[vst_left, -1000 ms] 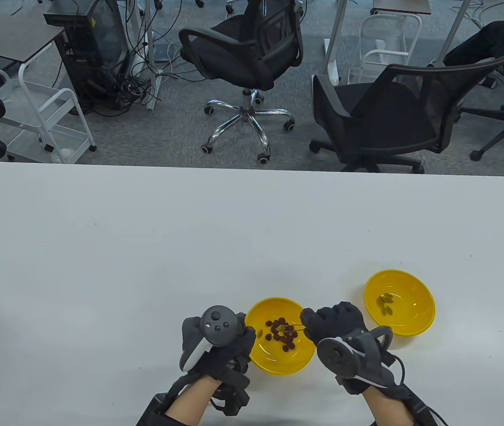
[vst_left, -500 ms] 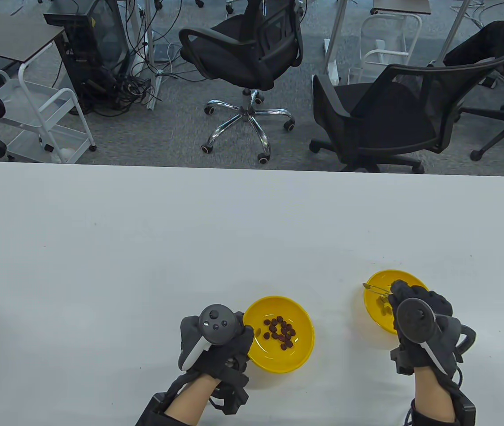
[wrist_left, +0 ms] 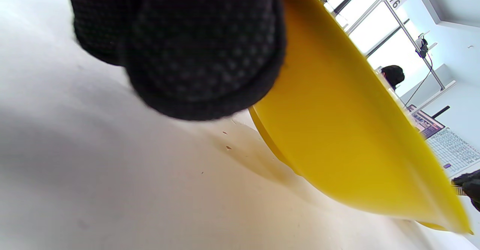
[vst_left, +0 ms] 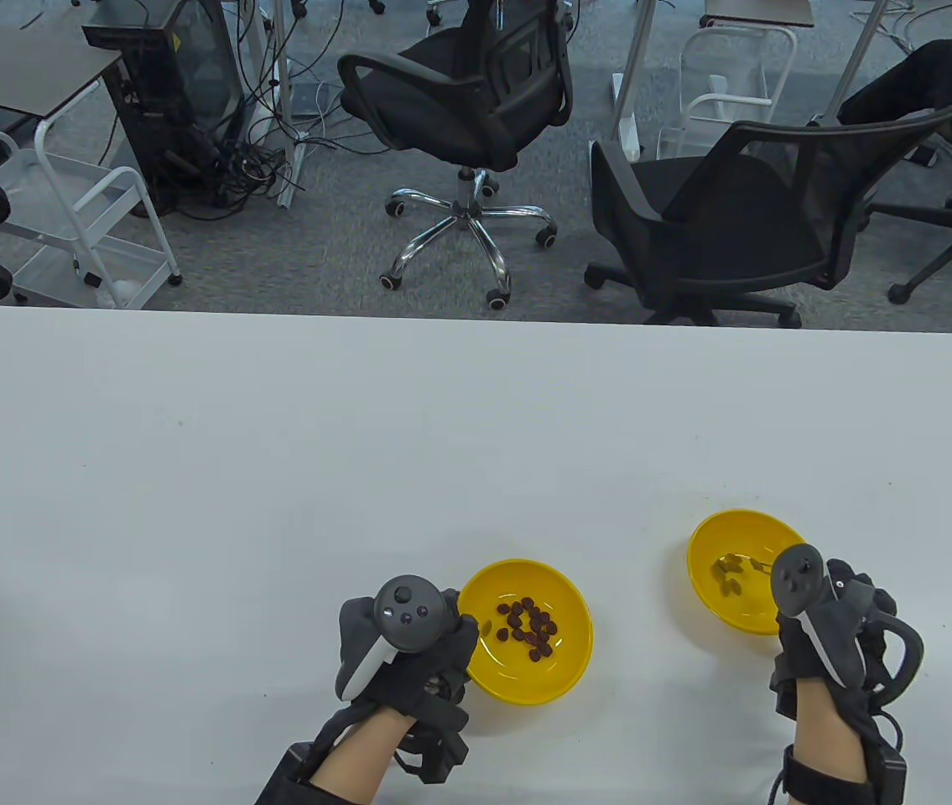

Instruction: Pick raisins with tweezers into bowl

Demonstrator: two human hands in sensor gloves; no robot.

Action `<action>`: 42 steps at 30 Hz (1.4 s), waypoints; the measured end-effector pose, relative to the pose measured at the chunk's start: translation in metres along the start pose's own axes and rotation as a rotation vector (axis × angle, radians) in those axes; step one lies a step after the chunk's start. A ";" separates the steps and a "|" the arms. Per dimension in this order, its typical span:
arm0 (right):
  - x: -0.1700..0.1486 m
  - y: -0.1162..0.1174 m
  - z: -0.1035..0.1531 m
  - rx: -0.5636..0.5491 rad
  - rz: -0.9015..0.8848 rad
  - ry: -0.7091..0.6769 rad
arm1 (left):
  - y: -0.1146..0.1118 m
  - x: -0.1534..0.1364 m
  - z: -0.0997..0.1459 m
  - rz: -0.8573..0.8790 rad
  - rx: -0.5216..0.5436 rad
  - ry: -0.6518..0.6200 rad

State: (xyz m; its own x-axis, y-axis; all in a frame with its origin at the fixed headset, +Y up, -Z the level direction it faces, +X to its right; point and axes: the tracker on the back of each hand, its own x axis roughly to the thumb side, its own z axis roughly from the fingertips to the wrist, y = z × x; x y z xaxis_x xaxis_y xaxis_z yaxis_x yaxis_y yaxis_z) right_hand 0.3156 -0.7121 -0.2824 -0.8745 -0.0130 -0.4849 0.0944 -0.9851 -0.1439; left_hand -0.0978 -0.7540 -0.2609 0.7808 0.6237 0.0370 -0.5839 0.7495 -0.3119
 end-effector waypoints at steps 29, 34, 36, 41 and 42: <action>0.126 -0.039 0.117 -0.079 -0.266 -0.859 | -0.006 0.007 0.001 -0.010 -0.032 -0.041; 0.141 -0.032 0.137 -0.099 -0.246 -0.957 | -0.009 0.010 0.002 -0.014 -0.043 -0.055; 0.143 -0.030 0.140 -0.107 -0.226 -0.973 | -0.010 0.011 0.002 -0.014 -0.045 -0.059; 0.144 -0.029 0.143 -0.138 -0.200 -0.979 | -0.011 0.013 0.001 -0.013 -0.050 -0.067; 0.144 -0.029 0.142 -0.139 -0.203 -0.979 | -0.011 0.013 0.001 -0.013 -0.051 -0.069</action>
State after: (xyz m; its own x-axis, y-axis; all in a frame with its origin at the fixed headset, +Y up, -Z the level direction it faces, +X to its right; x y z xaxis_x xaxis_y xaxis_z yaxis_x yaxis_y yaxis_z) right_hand 0.1190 -0.7099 -0.2252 -0.8802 -0.0443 0.4724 -0.0992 -0.9564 -0.2746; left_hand -0.0816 -0.7540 -0.2556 0.7699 0.6293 0.1064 -0.5606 0.7464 -0.3587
